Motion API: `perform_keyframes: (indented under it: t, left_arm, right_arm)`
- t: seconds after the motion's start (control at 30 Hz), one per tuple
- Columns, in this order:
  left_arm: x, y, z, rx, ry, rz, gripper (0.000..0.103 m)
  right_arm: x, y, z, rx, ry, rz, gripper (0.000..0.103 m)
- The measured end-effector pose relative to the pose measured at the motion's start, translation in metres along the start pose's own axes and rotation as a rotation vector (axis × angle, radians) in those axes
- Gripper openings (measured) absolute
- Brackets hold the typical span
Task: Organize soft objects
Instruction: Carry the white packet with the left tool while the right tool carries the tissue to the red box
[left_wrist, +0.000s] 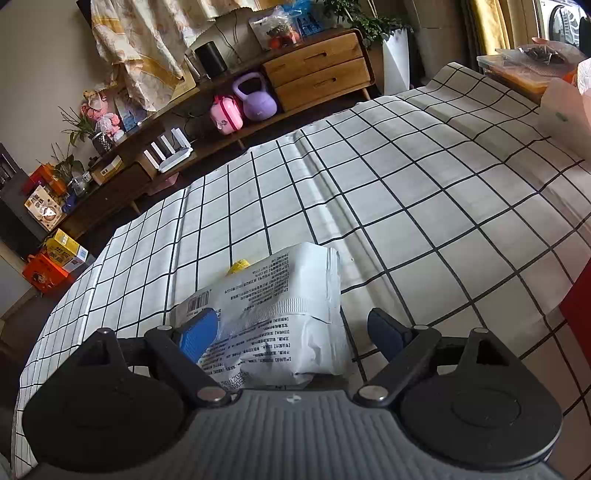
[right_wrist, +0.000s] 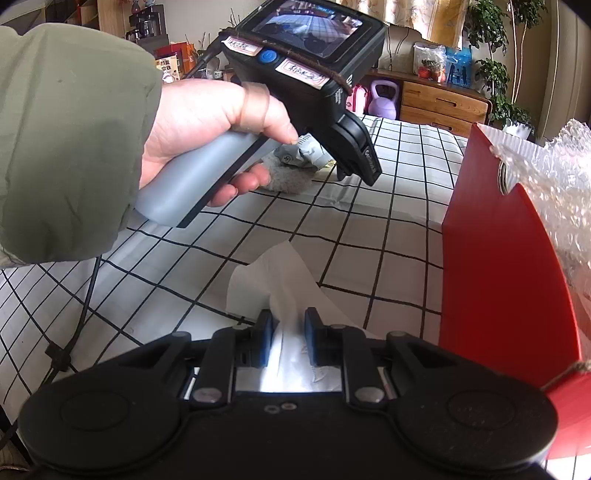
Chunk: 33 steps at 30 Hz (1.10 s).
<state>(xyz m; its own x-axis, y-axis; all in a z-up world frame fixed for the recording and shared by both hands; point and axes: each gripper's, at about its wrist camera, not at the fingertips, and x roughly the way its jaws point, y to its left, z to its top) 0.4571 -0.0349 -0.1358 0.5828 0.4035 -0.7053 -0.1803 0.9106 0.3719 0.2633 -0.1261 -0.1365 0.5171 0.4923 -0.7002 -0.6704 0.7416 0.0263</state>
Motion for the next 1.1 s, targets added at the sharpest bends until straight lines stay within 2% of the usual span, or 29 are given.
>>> perform_keyframes:
  t: [0.07, 0.13, 0.17, 0.4, 0.63, 0.9, 1.1]
  left_arm:
    - [0.0, 0.003, 0.0, -0.016, -0.002, -0.01, 0.088]
    - [0.0, 0.007, 0.0, -0.021, -0.004, 0.007, 0.073]
    - [0.0, 0.009, 0.0, -0.023, -0.005, 0.015, 0.073]
    - [-0.012, 0.034, 0.004, -0.069, -0.036, -0.055, 0.055]
    - [-0.026, 0.067, 0.011, -0.168, -0.036, -0.129, 0.047]
    - [-0.032, 0.107, 0.014, -0.283, -0.032, -0.156, 0.042]
    - [-0.041, 0.129, 0.013, -0.335, -0.058, -0.15, 0.03]
  right_arm:
    - [0.0, 0.0, 0.0, 0.0, 0.0, 0.0, 0.019]
    - [0.0, 0.0, 0.0, 0.0, 0.0, 0.0, 0.019]
    - [0.0, 0.0, 0.0, 0.0, 0.0, 0.0, 0.019]
    - [0.0, 0.0, 0.0, 0.002, 0.001, -0.001, 0.019]
    - [0.0, 0.0, 0.0, 0.012, 0.004, -0.002, 0.019]
    - [0.001, 0.0, 0.002, 0.024, 0.009, -0.004, 0.018]
    - [0.0, 0.0, 0.001, 0.039, 0.012, -0.008, 0.005]
